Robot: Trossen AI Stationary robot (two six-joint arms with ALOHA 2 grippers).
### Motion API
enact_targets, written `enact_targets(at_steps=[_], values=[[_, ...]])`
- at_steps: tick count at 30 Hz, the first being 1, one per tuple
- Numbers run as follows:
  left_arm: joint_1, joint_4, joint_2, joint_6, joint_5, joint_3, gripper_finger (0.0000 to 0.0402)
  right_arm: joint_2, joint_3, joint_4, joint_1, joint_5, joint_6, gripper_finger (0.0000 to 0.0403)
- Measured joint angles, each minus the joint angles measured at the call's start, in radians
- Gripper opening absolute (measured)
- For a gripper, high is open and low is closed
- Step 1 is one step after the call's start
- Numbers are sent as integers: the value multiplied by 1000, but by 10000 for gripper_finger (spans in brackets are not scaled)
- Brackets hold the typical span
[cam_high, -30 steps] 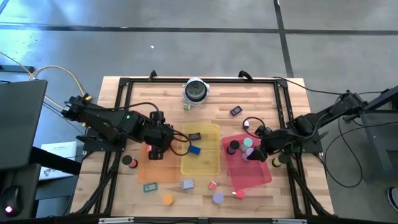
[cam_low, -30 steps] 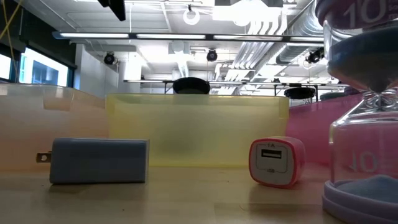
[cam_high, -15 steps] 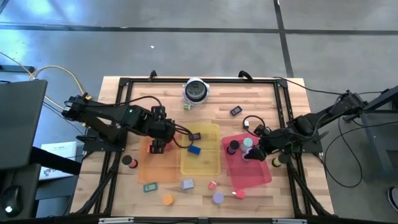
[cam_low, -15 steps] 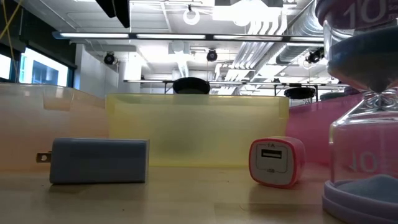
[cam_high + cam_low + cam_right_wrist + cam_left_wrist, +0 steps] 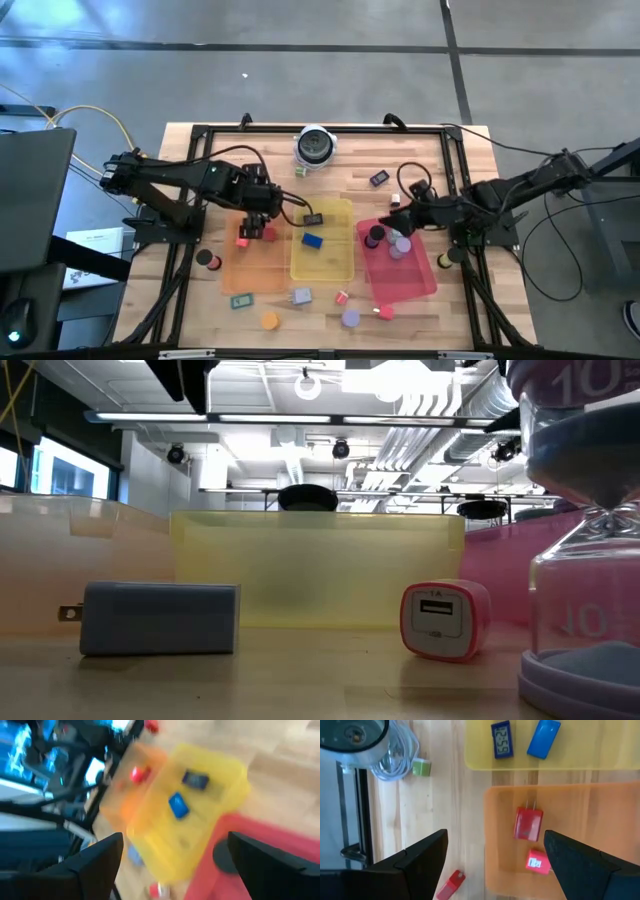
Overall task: Pick & Place Office items
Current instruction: Put the white charger adaptor into the orange bin
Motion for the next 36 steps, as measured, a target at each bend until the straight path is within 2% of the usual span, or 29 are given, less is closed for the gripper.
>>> enact_targets(at_steps=[7,15,17,25,30,36], values=[[5,-87,0,-19,1,0,322,4,0,184,-60,29,-149,348],[-7,-150,-32,-82,-6,-15,322,6,0,576,-91,4,-553,348],[-19,-142,-55,-91,-14,-46,322,6,0,619,-91,1,-585,344],[5,17,-196,-101,-14,-229,322,5,0,531,-138,-42,-569,308],[55,93,-282,-136,3,-320,322,3,0,420,-219,-171,-496,288],[104,141,-339,-124,2,-341,322,-1,1,380,-357,-354,-507,277]])
